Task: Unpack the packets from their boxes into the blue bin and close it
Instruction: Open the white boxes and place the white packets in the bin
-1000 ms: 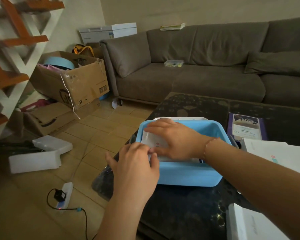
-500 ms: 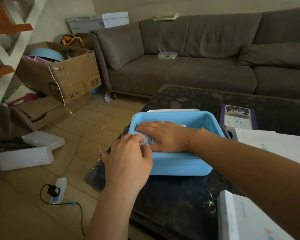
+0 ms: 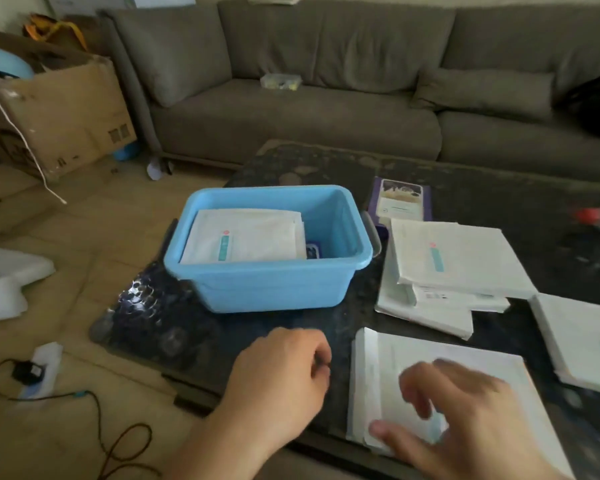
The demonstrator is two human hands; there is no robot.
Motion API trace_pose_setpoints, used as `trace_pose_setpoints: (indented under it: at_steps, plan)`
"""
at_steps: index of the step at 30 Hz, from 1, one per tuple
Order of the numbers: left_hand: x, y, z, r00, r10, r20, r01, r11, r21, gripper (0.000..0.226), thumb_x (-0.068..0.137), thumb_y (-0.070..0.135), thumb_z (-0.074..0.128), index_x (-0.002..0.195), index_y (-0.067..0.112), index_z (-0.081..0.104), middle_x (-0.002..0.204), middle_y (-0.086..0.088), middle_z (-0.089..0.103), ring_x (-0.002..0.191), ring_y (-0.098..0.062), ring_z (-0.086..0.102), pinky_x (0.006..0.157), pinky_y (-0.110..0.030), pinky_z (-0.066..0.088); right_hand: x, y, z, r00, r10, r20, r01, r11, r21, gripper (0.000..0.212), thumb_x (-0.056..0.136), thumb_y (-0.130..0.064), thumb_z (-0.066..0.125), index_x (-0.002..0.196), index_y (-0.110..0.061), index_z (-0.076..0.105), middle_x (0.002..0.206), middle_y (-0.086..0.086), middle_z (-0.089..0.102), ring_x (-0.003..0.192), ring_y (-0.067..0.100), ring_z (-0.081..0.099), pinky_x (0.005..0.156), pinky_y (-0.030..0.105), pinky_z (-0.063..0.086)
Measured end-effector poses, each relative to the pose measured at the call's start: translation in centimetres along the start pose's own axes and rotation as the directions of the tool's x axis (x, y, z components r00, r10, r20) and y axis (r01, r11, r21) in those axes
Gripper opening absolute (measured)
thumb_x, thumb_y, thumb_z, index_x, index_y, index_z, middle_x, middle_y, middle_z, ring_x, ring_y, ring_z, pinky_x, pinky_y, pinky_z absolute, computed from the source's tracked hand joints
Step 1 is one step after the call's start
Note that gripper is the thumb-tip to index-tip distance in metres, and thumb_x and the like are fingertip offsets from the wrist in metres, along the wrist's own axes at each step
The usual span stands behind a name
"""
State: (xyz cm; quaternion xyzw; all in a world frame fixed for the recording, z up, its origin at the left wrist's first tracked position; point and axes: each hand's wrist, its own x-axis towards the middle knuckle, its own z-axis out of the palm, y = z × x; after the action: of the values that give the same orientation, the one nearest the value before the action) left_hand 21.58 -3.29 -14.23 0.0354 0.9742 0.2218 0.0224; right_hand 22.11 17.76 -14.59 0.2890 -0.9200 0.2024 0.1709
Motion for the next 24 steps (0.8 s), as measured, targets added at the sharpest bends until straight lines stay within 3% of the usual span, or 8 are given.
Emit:
trace_pose_setpoints:
  at_steps: [3, 6, 8, 11, 15, 18, 24]
  plan:
    - [0.6, 1.1, 1.9, 0.982, -0.038, 0.183, 0.042, 0.999, -0.018, 0.013, 0.089, 0.044, 0.063, 0.097, 0.035, 0.064, 0.085, 0.014, 0.064, 0.081, -0.007, 0.061, 0.076, -0.032, 0.055, -2.3, -0.4, 2.8, 0.994, -0.055, 0.090, 0.066, 0.990, -0.123, 0.057, 0.059, -0.082, 0.058, 0.077, -0.028, 0.050, 0.053, -0.010, 0.045, 0.045, 0.011, 0.044, 0.039, 0.021, 0.034]
    - [1.3, 1.6, 2.9, 0.977, -0.042, 0.209, 0.048, 0.999, -0.023, 0.013, 0.093, 0.043, 0.058, 0.090, 0.031, 0.064, 0.074, 0.012, 0.063, 0.069, -0.007, 0.060, 0.064, -0.028, 0.052, -2.4, -0.6, 4.4, 0.998, -0.066, 0.017, 0.068, 0.988, -0.140, 0.061, 0.044, -0.062, 0.073, 0.083, -0.025, 0.044, 0.051, -0.007, 0.047, 0.043, 0.018, 0.049, 0.035, 0.021, 0.038]
    - [1.5, 1.5, 3.2, 0.976, -0.038, 0.215, 0.043, 0.999, -0.020, 0.012, 0.097, 0.037, 0.053, 0.090, 0.032, 0.061, 0.072, 0.011, 0.061, 0.066, -0.007, 0.058, 0.056, -0.025, 0.043, -2.5, -0.7, 4.6, 0.996, -0.072, -0.061, 0.063, 0.989, -0.136, 0.044, 0.046, -0.045, 0.073, 0.078, -0.023, 0.052, 0.048, -0.005, 0.045, 0.042, 0.021, 0.049, 0.034, 0.022, 0.039]
    - [1.8, 1.3, 3.3, 0.971, -0.044, 0.237, 0.057, 0.997, -0.050, 0.011, 0.099, 0.031, 0.050, 0.094, 0.033, 0.060, 0.074, 0.011, 0.058, 0.064, -0.007, 0.056, 0.054, -0.022, 0.037, -3.1, -0.5, 4.5, 0.993, -0.012, -0.121, 0.004, 0.998, -0.060, 0.024, 0.052, -0.037, 0.070, 0.067, -0.022, 0.058, 0.050, -0.007, 0.044, 0.043, 0.018, 0.043, 0.038, 0.021, 0.038]
    - [2.0, 1.8, 3.5, 0.966, -0.090, 0.244, 0.111, 0.991, -0.071, 0.022, 0.092, 0.050, 0.057, 0.085, 0.029, 0.059, 0.075, 0.009, 0.064, 0.067, -0.007, 0.062, 0.059, -0.026, 0.048, -3.9, -0.6, 4.8, 0.984, 0.110, -0.144, -0.104, 0.993, 0.048, 0.025, 0.063, -0.032, 0.056, 0.082, -0.028, 0.041, 0.054, -0.009, 0.046, 0.043, 0.019, 0.042, 0.046, 0.025, 0.048]
    - [2.2, 2.2, 4.0, 0.962, -0.153, 0.226, 0.157, 0.988, -0.001, 0.039, 0.084, 0.063, 0.060, 0.080, 0.025, 0.065, 0.074, 0.006, 0.067, 0.069, -0.009, 0.064, 0.066, -0.029, 0.054, -4.0, -0.7, 4.9, 0.981, 0.140, -0.134, -0.132, 0.989, 0.067, 0.026, 0.063, -0.031, 0.052, 0.087, -0.028, 0.040, 0.055, -0.011, 0.049, 0.044, 0.017, 0.042, 0.046, 0.021, 0.044]
    - [2.1, 2.8, 4.8, 0.962, -0.173, 0.212, 0.183, 0.983, -0.030, 0.035, 0.082, 0.057, 0.067, 0.079, 0.021, 0.069, 0.071, 0.007, 0.068, 0.069, -0.012, 0.064, 0.063, -0.026, 0.049, -3.9, -0.7, 4.8, 0.983, 0.150, -0.107, -0.139, 0.985, 0.100, 0.028, 0.063, -0.031, 0.052, 0.089, -0.028, 0.041, 0.055, -0.014, 0.048, 0.045, 0.013, 0.041, 0.046, 0.019, 0.039]
